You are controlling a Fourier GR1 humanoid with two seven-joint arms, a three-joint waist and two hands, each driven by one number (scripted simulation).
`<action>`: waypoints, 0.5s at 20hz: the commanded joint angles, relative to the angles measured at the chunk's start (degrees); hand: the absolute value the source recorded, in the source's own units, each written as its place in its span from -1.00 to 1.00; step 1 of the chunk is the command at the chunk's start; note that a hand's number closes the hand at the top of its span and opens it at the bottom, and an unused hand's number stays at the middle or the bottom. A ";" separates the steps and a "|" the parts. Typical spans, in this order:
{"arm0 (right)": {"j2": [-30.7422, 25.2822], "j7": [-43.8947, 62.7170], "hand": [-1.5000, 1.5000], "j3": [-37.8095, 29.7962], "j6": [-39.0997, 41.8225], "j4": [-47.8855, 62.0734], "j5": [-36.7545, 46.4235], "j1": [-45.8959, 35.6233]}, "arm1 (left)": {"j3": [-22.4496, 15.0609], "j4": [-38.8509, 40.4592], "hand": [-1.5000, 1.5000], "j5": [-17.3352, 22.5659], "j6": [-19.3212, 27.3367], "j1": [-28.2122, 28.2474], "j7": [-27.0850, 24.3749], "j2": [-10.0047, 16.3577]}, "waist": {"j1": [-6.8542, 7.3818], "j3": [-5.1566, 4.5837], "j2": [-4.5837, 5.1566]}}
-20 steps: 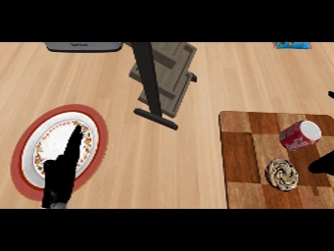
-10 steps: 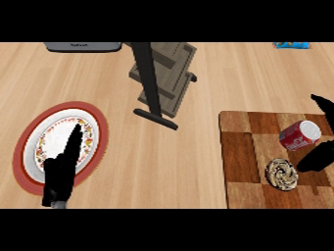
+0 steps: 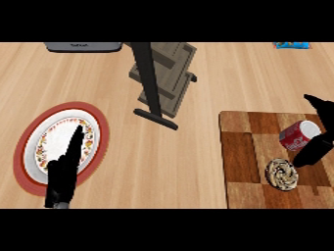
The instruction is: Pick the can from the cutting board and place it in the tiered basket
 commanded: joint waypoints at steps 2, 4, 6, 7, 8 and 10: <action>1.96 -1.88 -1.00 -0.40 1.78 4.76 2.91 0.40 | 1.08 4.58 0.00 0.13 -0.17 -2.05 -0.45 -2.05 | -0.18 -0.31 0.29; 2.39 -0.91 -1.00 -1.47 5.30 8.92 1.96 -4.49 | 0.99 1.92 0.00 0.25 -2.04 0.45 -0.37 -0.24 | 0.19 -0.31 0.31; 3.44 0.61 -1.00 -1.61 4.62 4.16 2.57 0.38 | 0.59 2.31 0.00 -0.23 -1.49 1.25 -0.98 -1.48 | -0.21 -0.31 0.21; 4.74 1.76 -1.00 -1.37 5.40 5.35 2.65 -1.00 | 1.48 0.89 0.00 -0.14 -1.60 -0.03 1.37 -0.54 | -0.11 -0.31 0.22; 6.07 2.19 -1.00 -1.86 3.38 4.49 3.37 0.56 | 0.00 2.35 0.00 -2.26 0.27 -1.26 1.41 -2.37 | -0.27 -0.31 0.22; 6.75 -0.66 -1.00 -0.41 1.74 4.85 5.70 4.04 | 0.83 2.63 0.00 -1.89 0.11 -1.03 1.33 -2.35 | -0.34 -0.31 0.24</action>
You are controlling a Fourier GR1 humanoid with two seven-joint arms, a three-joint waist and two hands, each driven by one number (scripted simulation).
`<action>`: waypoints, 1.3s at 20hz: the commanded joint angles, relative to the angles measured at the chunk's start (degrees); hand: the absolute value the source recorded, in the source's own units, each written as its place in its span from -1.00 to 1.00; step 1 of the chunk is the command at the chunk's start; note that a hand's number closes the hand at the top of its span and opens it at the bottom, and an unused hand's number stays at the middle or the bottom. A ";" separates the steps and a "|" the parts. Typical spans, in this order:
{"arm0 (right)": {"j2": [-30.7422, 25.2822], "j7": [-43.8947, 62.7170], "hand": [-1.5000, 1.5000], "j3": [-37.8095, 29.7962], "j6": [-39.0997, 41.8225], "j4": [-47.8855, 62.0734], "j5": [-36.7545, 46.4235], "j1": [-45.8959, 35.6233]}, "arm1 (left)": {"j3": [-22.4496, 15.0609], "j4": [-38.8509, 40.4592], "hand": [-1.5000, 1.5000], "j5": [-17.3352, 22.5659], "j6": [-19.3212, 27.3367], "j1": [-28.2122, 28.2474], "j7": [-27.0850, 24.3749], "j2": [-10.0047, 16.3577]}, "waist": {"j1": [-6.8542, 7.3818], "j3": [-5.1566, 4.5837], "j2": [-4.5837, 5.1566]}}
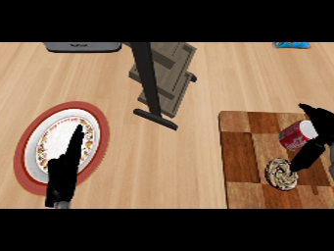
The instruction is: Pick the can from the cutting board and place it in the tiered basket
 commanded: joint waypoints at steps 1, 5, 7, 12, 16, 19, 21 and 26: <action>0.19 0.50 -1.00 -3.57 3.51 0.44 -0.43 0.35 | 1.09 5.55 0.00 -0.80 0.03 -3.62 -0.28 -1.50 | -0.26 -0.28 0.26; 2.98 -2.96 -1.00 -3.18 1.62 5.88 2.85 0.17 | -0.72 1.57 0.00 -2.38 0.66 -0.62 1.52 -2.54 | -0.01 -0.26 0.28; 1.83 -2.34 -1.00 -4.91 3.97 1.58 2.83 2.19 | 0.02 -0.16 0.00 -2.26 0.72 0.82 1.81 -2.49 | -0.16 -0.27 0.20; 4.53 -12.73 1.00 -4.33 -3.73 13.75 8.25 -0.01 | 3.05 -1.01 0.00 0.75 -3.92 0.44 3.39 0.64 | 0.17 -0.24 0.30; 4.05 -17.04 1.00 -5.46 -1.77 14.22 9.22 -0.95 | 1.62 1.00 0.00 -2.23 -2.09 -0.61 1.90 -1.83 | 0.03 -0.25 0.30; 5.60 -18.20 1.00 -0.60 -4.64 13.06 13.99 0.17 | 1.92 2.48 0.00 -1.57 -2.26 -0.68 1.48 -2.50 | 0.04 -0.25 0.33; 4.17 -21.06 1.00 -0.84 -6.16 14.34 16.10 -0.54 | 1.93 3.44 0.00 -2.58 -1.25 0.49 -1.47 -3.10 | 0.07 -0.25 0.32; 7.27 -18.72 1.00 -3.24 -11.33 13.87 17.98 -4.42 | 4.27 3.45 0.00 -0.04 -5.27 2.91 -3.93 -0.34 | 0.26 -0.28 0.31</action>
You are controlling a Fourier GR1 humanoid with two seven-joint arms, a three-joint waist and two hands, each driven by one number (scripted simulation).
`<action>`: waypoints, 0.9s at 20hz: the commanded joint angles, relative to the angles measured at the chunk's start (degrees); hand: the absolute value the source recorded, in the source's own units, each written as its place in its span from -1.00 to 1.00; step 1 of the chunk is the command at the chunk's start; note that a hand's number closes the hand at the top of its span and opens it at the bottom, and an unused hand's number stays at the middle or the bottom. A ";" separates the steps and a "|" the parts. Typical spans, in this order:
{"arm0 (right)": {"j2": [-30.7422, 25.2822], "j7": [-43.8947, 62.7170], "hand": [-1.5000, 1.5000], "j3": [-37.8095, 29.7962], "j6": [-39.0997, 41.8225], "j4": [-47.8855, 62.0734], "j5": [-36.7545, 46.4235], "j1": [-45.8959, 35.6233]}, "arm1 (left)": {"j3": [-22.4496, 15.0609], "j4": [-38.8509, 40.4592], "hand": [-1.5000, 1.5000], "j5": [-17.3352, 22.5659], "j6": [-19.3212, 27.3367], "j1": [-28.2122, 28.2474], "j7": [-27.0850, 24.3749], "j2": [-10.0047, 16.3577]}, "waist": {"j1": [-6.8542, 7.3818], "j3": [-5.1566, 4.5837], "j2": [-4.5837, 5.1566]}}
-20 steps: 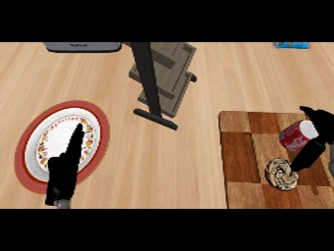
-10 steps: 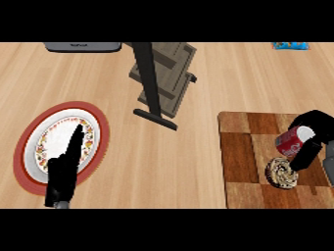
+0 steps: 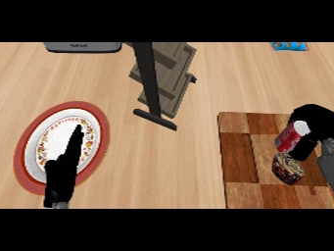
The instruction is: Pick the can from the cutting board and place it in the tiered basket
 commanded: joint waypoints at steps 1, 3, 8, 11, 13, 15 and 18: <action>2.98 3.39 1.00 0.05 -1.56 -8.83 0.85 2.79 | 0.35 3.61 0.00 -0.47 0.11 -0.89 -0.52 -0.89 | -0.54 0.40 0.60; 6.67 12.77 1.00 4.26 5.67 -18.60 0.16 -1.75 | -0.55 -2.25 0.00 -0.41 0.68 1.84 4.29 -0.36 | -0.55 0.34 0.17; 14.51 29.04 1.00 7.25 16.99 -35.34 -4.28 -9.33 | -0.23 1.50 0.00 -0.77 0.49 1.28 1.32 -0.60 | -1.50 0.18 -0.26; 20.19 36.80 1.00 2.96 13.96 -42.03 -6.25 -12.93 | 1.05 0.31 0.00 0.55 -0.71 2.48 2.06 0.86 | -1.82 0.19 -0.63; 21.54 40.96 1.00 2.15 14.30 -47.02 -6.09 -15.93 | 1.87 3.09 0.00 -0.26 0.42 0.65 0.65 0.63 | -2.37 0.15 -0.45; 22.92 43.36 1.00 -0.61 12.39 -51.38 -6.11 -18.02 | 0.45 1.35 0.00 -0.48 1.23 2.58 -0.17 -1.17 | -2.32 0.20 -0.59; 23.42 47.54 1.00 -1.69 12.62 -53.56 -3.93 -28.31 | -0.32 1.45 0.00 -0.60 -0.32 3.02 -0.12 -0.46 | -1.49 0.13 -0.52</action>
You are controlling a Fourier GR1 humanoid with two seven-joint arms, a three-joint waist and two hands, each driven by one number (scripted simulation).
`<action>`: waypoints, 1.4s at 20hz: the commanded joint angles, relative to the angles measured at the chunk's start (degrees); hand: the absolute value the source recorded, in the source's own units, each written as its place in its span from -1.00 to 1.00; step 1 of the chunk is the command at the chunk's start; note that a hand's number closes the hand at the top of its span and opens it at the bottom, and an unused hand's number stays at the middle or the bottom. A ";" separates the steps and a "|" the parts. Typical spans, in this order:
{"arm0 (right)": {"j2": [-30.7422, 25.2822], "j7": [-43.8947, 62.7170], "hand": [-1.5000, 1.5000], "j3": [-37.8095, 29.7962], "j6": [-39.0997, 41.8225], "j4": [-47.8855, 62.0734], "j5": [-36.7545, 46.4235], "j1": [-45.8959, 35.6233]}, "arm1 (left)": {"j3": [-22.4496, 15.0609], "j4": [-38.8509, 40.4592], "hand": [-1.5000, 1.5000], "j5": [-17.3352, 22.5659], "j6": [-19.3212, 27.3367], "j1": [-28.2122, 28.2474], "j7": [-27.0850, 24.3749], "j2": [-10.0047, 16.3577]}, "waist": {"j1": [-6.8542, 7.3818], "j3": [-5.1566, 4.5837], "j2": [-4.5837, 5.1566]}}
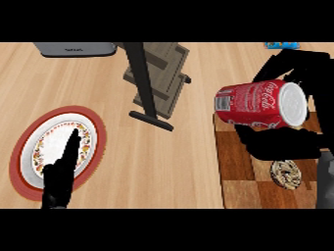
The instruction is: Pick the can from the cutting board and place it in the tiered basket
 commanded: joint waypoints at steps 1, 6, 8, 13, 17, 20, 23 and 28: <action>-1.32 14.16 1.00 -4.35 7.32 -5.78 -1.19 -13.15 | 0.91 2.94 0.00 0.30 -0.16 -0.93 1.34 0.23 | -0.46 -0.33 0.15; -5.24 15.02 1.00 -7.73 12.32 -0.67 -3.44 -25.39 | 0.95 1.53 0.00 0.56 -0.62 -0.39 2.56 0.66 | -0.09 -0.30 0.08; -5.44 16.20 1.00 -8.57 13.36 1.49 -3.88 -28.41 | 0.34 0.77 0.00 0.31 -0.20 0.50 2.62 0.02 | -0.19 -0.29 -0.09; -6.19 15.18 1.00 -10.19 12.91 14.11 -1.92 -39.77 | -0.90 0.00 0.00 -0.06 -0.71 0.61 2.37 -0.51 | 1.02 -0.33 0.30; -5.67 14.61 1.00 -11.86 10.96 23.29 1.22 -47.29 | -0.44 0.98 0.00 -0.30 -1.11 -0.32 1.57 0.15 | 1.68 -0.31 0.75; -4.87 12.73 1.00 -12.61 8.97 29.63 3.87 -50.22 | 0.55 2.57 0.00 0.53 -1.76 -1.71 1.16 0.34 | 1.93 -0.27 1.17; -6.63 8.91 1.00 -16.06 8.73 36.18 4.51 -52.13 | 0.01 -0.06 0.00 0.28 -1.83 0.29 1.69 0.65 | 2.41 -0.15 1.29; -1.88 5.38 1.00 -15.21 3.24 44.46 8.35 -53.74 | -1.14 -1.47 0.00 -1.20 -1.13 -0.69 2.96 0.23 | 2.70 -0.09 1.45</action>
